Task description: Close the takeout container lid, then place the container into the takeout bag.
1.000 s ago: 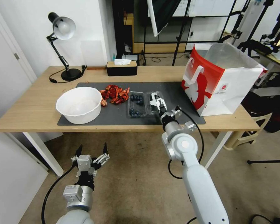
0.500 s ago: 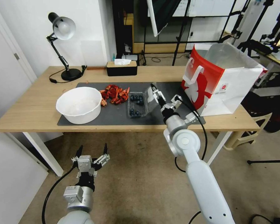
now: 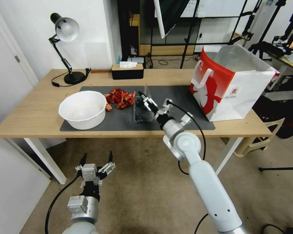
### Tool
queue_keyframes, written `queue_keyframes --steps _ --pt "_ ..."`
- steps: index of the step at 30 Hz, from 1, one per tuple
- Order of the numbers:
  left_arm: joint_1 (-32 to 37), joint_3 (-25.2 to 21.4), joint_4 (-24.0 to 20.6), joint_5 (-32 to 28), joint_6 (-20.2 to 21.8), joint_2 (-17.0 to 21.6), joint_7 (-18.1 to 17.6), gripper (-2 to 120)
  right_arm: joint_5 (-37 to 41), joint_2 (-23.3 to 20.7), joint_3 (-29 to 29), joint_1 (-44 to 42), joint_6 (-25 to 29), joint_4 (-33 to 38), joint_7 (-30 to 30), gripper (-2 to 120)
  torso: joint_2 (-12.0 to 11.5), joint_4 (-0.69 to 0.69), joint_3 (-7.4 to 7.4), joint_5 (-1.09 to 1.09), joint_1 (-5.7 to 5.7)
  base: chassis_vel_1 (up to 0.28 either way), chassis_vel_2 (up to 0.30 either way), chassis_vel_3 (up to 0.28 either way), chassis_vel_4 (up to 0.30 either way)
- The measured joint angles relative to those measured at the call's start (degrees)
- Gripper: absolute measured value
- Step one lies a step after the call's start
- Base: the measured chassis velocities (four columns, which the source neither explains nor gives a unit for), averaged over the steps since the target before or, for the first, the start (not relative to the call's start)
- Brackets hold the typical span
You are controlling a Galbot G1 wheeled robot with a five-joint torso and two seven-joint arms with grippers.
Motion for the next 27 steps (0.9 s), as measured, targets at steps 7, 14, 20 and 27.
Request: queue_keyframes --steps 7,14,20,27 --pt "-0.1 0.0 0.4 0.1 -0.1 0.1 0.0 100 10.2 0.9 0.5 3.0 -2.0 -2.2 8.0 100 0.0 -0.01 0.00 0.00 0.00 0.000 0.000 0.000 0.000" --pt "-0.4 0.1 0.6 0.0 -0.1 0.2 0.0 100 12.0 2.0 0.7 3.8 -3.6 -3.4 14.7 96 0.0 -0.01 0.00 0.00 0.00 0.000 0.000 0.000 0.000" --pt "-0.9 0.2 0.4 -1.4 0.7 0.8 -0.2 100 12.0 2.1 1.0 3.8 -4.6 -4.1 17.7 76 0.0 -0.01 0.00 0.00 -0.01 0.000 0.000 0.000 0.000" --pt "-1.9 0.6 -1.2 -4.1 2.8 2.2 -0.6 100 12.0 1.9 1.2 3.7 -4.8 -4.7 18.3 50 0.0 -0.01 0.00 0.00 -0.01 0.000 0.000 0.000 0.000"
